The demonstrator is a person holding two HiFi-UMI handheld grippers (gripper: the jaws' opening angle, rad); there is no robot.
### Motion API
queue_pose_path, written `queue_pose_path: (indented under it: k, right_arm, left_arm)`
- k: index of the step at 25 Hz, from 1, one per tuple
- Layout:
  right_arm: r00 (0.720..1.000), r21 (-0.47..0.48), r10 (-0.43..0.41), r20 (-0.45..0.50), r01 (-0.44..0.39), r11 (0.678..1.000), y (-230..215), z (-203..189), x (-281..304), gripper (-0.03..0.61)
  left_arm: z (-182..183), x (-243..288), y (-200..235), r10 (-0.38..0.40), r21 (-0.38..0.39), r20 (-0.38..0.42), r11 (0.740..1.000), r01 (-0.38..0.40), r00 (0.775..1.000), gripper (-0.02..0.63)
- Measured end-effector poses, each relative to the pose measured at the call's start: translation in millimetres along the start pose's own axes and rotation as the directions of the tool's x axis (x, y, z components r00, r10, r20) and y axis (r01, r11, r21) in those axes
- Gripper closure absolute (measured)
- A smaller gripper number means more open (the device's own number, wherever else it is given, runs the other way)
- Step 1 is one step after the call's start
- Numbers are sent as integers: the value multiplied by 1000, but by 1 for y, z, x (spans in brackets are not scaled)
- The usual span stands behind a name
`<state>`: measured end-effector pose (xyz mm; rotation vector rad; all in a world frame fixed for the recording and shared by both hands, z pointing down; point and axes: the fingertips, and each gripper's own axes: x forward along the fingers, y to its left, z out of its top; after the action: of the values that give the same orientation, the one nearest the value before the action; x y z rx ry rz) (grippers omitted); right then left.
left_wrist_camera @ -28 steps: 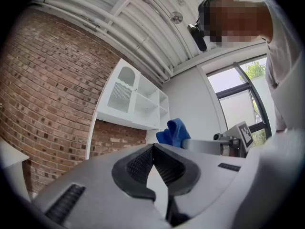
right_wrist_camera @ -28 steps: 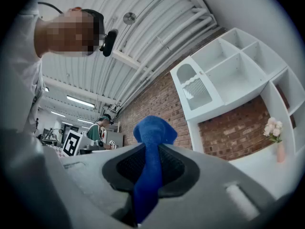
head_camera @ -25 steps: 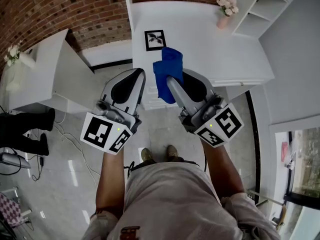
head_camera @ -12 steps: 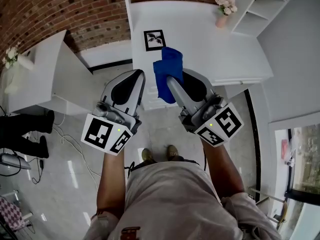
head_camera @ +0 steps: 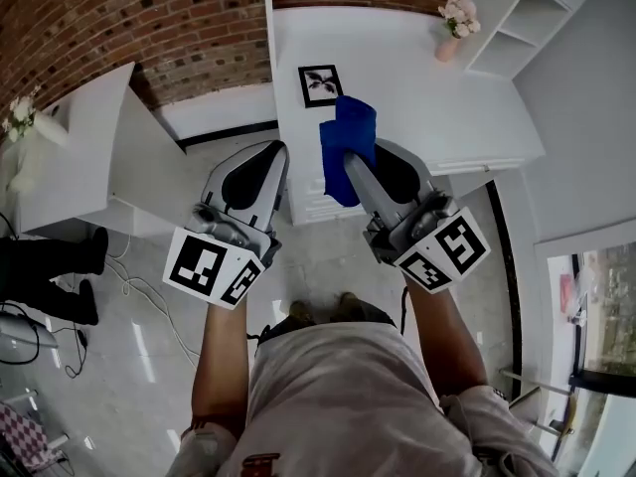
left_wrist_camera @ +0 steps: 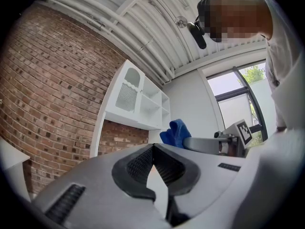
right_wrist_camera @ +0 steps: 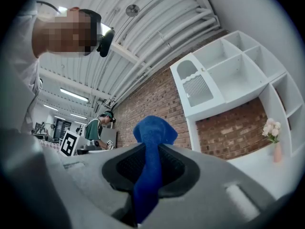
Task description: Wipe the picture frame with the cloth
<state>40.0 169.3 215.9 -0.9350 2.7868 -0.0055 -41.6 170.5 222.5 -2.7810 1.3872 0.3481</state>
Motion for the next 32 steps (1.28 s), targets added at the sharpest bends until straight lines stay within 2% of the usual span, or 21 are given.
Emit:
queue_pose_path:
  k: [6,14,26,32]
  right_arm:
    - [999,-6,-52,3,52,999,-4,-5,14,508]
    - [998,-20,-56,-10,56,998,-22,-12,41,508]
    - [997,-82,-64,-34,61,995,-98,-30,86,506]
    - [997,-64,-50,-51,46,997,-144,-39,109,506]
  left_arm:
    - [0,-6,22,-22,9,-5,1000,22,1000,614]
    - [-3,11,50,-22,11,-5,1000,22,1000,614]
    - [-29,70,104,20,41,-38,999,-18,999,614]
    - [-44,112,127,43,46,-53,998,-41,998,614]
